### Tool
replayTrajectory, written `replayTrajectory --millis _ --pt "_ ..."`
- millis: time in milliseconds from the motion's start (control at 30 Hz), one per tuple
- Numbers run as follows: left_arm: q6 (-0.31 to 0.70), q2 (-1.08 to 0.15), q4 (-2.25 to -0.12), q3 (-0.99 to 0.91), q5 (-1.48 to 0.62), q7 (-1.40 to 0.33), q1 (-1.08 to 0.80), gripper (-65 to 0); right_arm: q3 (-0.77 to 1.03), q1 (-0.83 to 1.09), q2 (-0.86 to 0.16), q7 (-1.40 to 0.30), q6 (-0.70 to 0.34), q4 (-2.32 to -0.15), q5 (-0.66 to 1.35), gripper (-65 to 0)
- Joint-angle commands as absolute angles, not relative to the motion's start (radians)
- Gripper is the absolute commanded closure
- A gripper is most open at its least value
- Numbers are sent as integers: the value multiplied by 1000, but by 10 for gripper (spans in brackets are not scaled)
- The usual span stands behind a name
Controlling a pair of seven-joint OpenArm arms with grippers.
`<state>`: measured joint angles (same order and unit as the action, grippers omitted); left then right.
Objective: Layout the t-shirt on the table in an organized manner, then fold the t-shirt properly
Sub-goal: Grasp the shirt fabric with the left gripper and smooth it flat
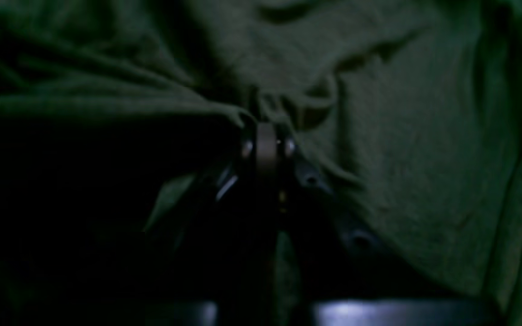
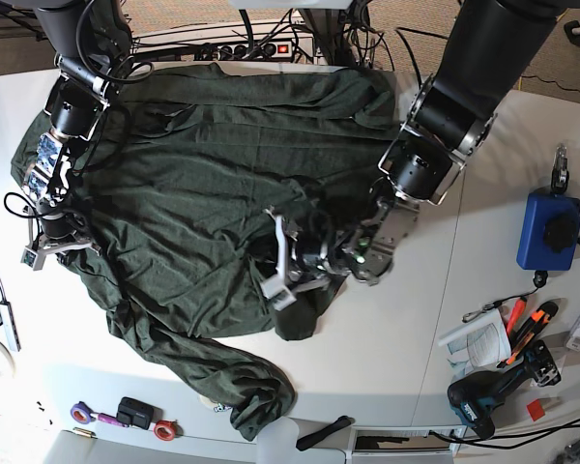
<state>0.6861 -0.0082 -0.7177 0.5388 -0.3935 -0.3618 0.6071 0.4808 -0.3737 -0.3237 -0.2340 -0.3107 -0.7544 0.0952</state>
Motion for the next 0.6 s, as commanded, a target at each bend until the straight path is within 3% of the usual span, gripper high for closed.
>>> replayTrajectory --millis 0,33,100,133,167,433,567 --pt "698 -3 -751 542 -381 -344 621 0 479 -382 -327 -279 -315 -754 78 0" --pt "698 -3 -769 541 -357 -344 610 0 479 -382 -327 -279 -315 -754 78 0" --pt "698 -4 -801 538 -352 -344 591 -190 479 -382 -327 -279 -315 -754 78 0" --pt "698 -4 -815 535 -353 -344 583 -257 479 -382 -327 -279 -315 -754 78 0" --pt "682 -4 -828 532 -360 -344 575 -282 479 -382 -327 -279 -315 -754 78 0" --pt "483 -59 -1000 476 -384 -344 549 -286 479 -375 -327 -279 -315 -754 78 0" --pt "438 -68 -1010 362 -353 -359 543 -285 479 -361 -327 -268 -315 -754 78 0"
